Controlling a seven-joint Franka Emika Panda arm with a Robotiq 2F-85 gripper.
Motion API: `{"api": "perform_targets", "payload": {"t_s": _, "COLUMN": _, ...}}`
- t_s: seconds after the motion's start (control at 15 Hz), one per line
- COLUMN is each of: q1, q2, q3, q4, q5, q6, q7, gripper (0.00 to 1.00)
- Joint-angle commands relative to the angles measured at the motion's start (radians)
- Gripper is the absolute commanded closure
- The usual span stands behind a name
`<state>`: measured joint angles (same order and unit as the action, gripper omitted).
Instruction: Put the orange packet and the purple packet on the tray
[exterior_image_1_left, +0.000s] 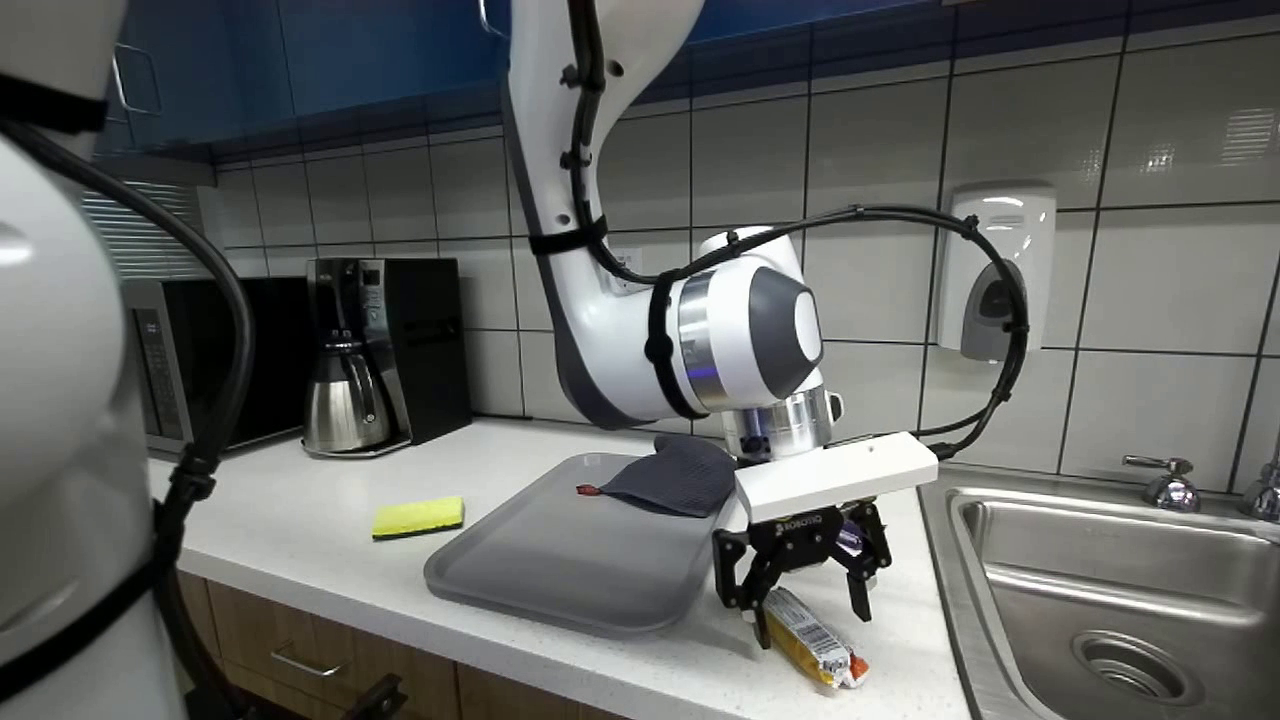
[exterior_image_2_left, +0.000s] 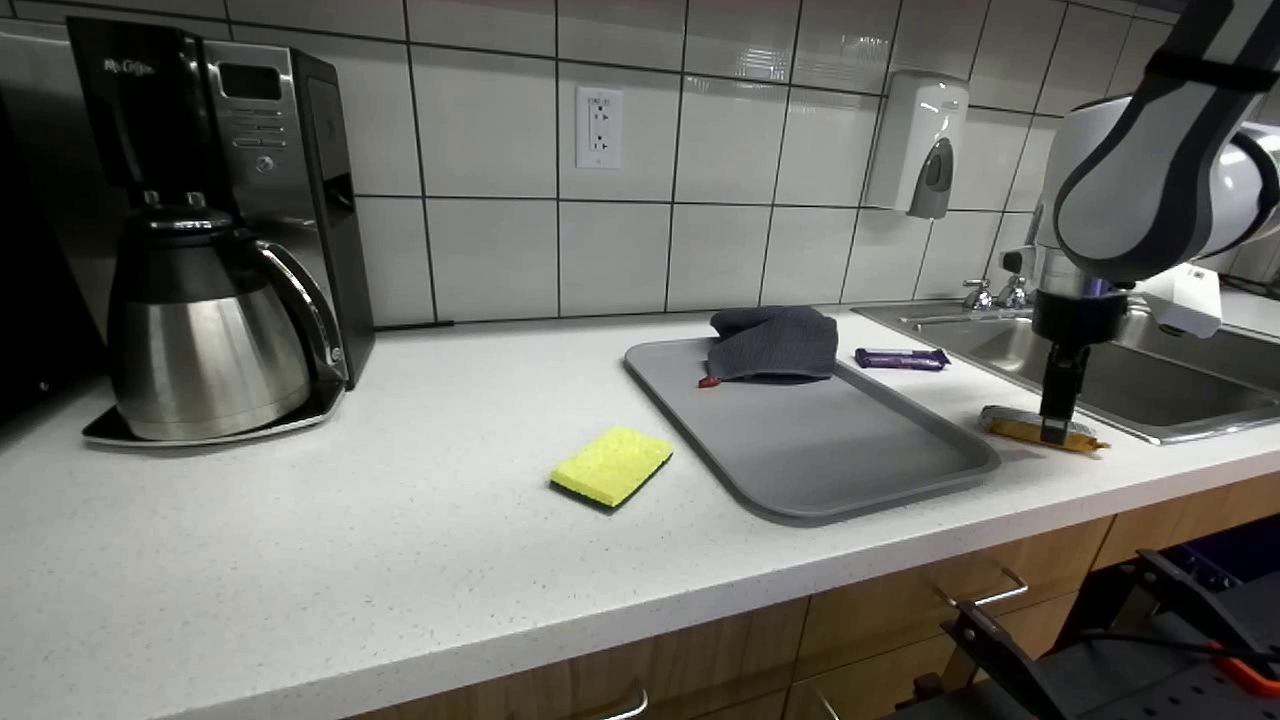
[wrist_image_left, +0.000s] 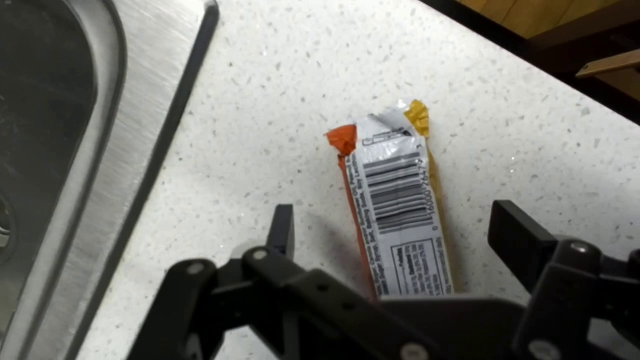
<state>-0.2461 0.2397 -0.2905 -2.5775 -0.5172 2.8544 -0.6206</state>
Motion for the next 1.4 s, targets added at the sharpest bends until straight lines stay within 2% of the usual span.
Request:
{"api": "perform_targets", "payload": {"t_s": 0.0, "q1": -0.009, "q2": 0.000, "q3": 0.017, "q4": -0.011, "q5": -0.018, "q6": 0.023, "q7": -0.035, "gripper": 0.00}}
{"api": "perform_targets", "payload": {"t_s": 0.67, "q1": -0.035, "q2": 0.018, "q3": 0.049, "q4": -0.015, "q5": 0.024, "q6": 0.029, "q7": -0.149, "gripper": 0.00}}
{"api": "perform_targets", "payload": {"t_s": 1.33, "q1": -0.115, "q2": 0.002, "q3": 0.128, "q4": -0.017, "q5": 0.223, "q6": 0.011, "q7": -0.371, "gripper": 0.00}}
